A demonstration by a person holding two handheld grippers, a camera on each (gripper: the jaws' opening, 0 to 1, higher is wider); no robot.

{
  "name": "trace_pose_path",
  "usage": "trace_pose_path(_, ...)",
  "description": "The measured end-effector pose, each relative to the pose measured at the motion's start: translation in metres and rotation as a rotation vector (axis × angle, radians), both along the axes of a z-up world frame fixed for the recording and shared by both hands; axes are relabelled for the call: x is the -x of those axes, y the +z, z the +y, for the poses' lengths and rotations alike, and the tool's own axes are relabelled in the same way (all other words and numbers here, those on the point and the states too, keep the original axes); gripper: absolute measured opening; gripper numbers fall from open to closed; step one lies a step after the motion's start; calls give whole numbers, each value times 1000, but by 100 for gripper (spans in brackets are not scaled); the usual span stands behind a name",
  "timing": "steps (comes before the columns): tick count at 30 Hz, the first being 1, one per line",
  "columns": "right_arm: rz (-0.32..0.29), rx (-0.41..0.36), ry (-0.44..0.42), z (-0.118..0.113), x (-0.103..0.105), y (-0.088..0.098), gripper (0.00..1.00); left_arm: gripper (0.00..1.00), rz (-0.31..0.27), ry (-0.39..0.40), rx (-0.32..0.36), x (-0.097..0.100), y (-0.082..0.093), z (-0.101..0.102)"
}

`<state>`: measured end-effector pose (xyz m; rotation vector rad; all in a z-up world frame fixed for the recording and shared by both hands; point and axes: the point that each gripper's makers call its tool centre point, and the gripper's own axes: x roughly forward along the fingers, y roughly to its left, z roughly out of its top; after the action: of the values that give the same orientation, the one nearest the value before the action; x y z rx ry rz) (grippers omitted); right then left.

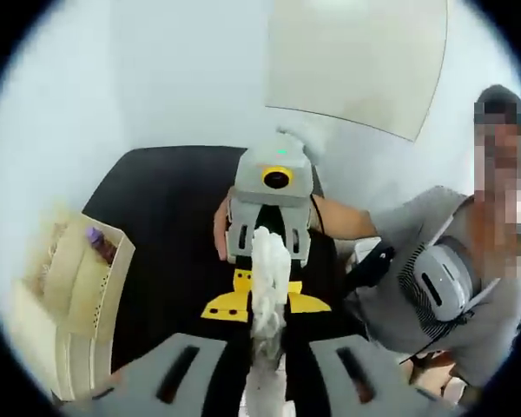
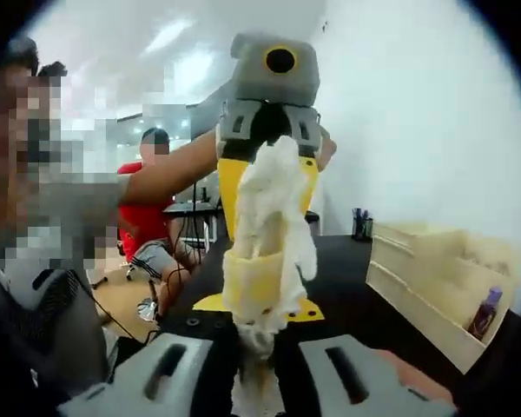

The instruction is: Open the drawer, pick up the cosmetic bottles from the table one by one, place them into the drawer, release the gripper, close the drawer, and move the gripper away

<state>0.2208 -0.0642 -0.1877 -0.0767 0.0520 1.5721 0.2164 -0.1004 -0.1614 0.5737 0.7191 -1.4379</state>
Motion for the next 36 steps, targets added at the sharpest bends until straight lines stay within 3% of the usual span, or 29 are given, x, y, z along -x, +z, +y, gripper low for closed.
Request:
trace_pose_path(4,18,-48,-24,-1,-5,9,10,15,-53,22,68,-8,10,-3)
trace_pose_path(7,33,-103,-11,-6,-5,21,10,33,-74,51,155,-16,24,-9)
trace_pose_path(8,36,-120,-7,-9,-7,25,10,37,-70,49,160,-16,25,-8)
trace_pose_path(11,46,-149,-9,-12,-8,30,10,44,-60,67,262,-21,35,-12)
trace_pose_path(14,50,-169,-18,-15,-9,33,10,45,-56,93,368,-27,46,-11)
trace_pose_path(19,59,-219,-41,-24,-13,43,10,45,-59,139,599,-39,72,-2)
trace_pose_path(22,59,-236,-56,-23,-11,44,10,45,-51,147,686,-41,80,4)
trace_pose_path(31,82,-233,-65,-19,-11,39,10,44,-2,165,751,-47,50,18)
trace_pose_path(36,91,-232,-59,-18,-11,38,10,33,21,161,797,-48,42,20)
